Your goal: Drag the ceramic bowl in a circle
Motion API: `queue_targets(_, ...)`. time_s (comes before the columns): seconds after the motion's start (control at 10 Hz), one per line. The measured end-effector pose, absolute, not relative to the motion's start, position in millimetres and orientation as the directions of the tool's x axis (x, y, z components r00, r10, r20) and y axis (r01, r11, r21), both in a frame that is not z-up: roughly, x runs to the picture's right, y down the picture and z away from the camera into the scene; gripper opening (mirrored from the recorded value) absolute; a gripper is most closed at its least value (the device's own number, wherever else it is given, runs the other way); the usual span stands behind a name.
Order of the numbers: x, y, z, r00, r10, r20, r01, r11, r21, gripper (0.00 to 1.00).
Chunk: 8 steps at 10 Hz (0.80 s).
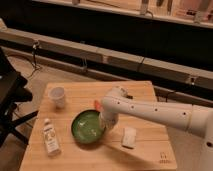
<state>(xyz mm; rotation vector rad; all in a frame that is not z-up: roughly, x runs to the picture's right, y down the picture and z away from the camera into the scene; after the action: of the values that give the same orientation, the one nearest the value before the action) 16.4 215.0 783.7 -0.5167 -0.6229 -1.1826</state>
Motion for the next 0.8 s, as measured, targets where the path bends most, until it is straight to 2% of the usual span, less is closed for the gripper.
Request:
queue_targets(0.3, 42, 226, 772, 0.275, -0.659, 0.700, 0.944, 0.322, -0.068, 0.08)
queue_targets(0.8, 62, 288, 754, 0.320, -0.599, 0.734, 0.939, 0.306, -0.160, 0.08)
